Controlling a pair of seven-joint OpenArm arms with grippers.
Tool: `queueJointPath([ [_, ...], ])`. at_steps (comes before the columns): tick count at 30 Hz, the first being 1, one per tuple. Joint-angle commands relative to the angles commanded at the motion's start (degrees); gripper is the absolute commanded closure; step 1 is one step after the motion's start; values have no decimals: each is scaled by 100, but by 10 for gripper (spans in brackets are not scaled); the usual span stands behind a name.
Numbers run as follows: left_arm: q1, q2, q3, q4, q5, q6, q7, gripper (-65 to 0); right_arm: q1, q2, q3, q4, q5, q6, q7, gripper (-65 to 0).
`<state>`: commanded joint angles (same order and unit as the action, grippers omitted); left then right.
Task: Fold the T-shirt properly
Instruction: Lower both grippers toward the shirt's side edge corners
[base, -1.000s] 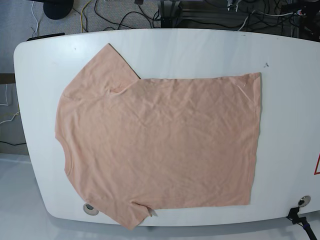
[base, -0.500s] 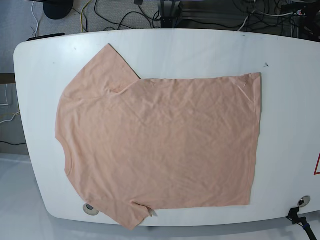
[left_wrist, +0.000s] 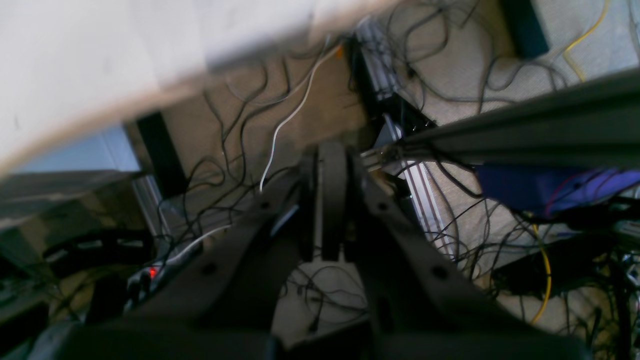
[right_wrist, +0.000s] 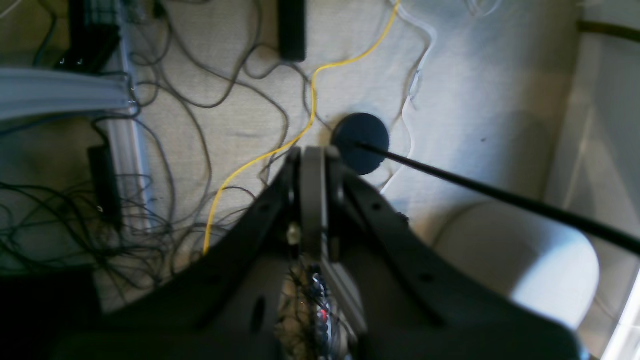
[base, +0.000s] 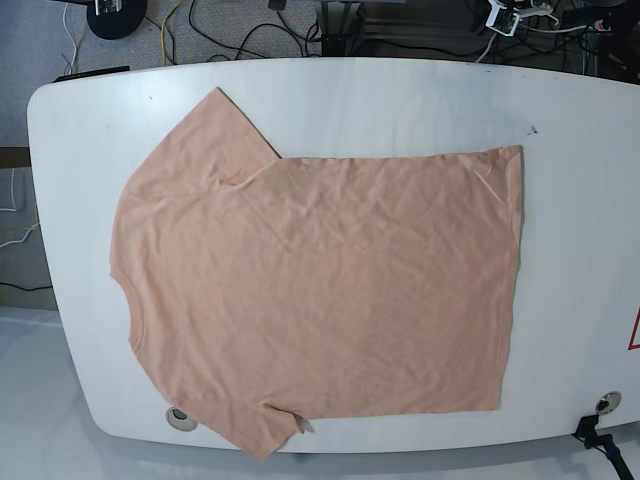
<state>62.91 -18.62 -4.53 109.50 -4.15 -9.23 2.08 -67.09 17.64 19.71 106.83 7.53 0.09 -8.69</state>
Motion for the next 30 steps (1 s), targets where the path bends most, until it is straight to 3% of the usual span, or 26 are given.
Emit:
queueJointPath([
  [5, -425, 47, -30, 434, -61, 8, 118, 0, 444, -202, 237, 317, -20, -21, -74, 0],
  [6, -297, 61, 5, 476, -57, -4, 244, 0, 278, -31, 156, 168, 43, 66, -201, 0],
  [13, -223, 73, -245, 1075, -80, -20, 454, -3, 245, -26, 639, 836, 95, 131, -687, 0],
  [19, -204, 89, -665, 1537, -224, -228, 623, -5, 526, -17, 1051, 1205, 115, 436, -799, 0],
  [25, -308, 80, -974, 1844, -447, -261, 859, -7, 1096, -9, 1305, 1419, 380, 821, -1047, 0],
  [30, -416, 9, -1119, 2141, -625, -327, 880, -26, 1592, 2, 1383, 1504, 420, 851, -1367, 0],
])
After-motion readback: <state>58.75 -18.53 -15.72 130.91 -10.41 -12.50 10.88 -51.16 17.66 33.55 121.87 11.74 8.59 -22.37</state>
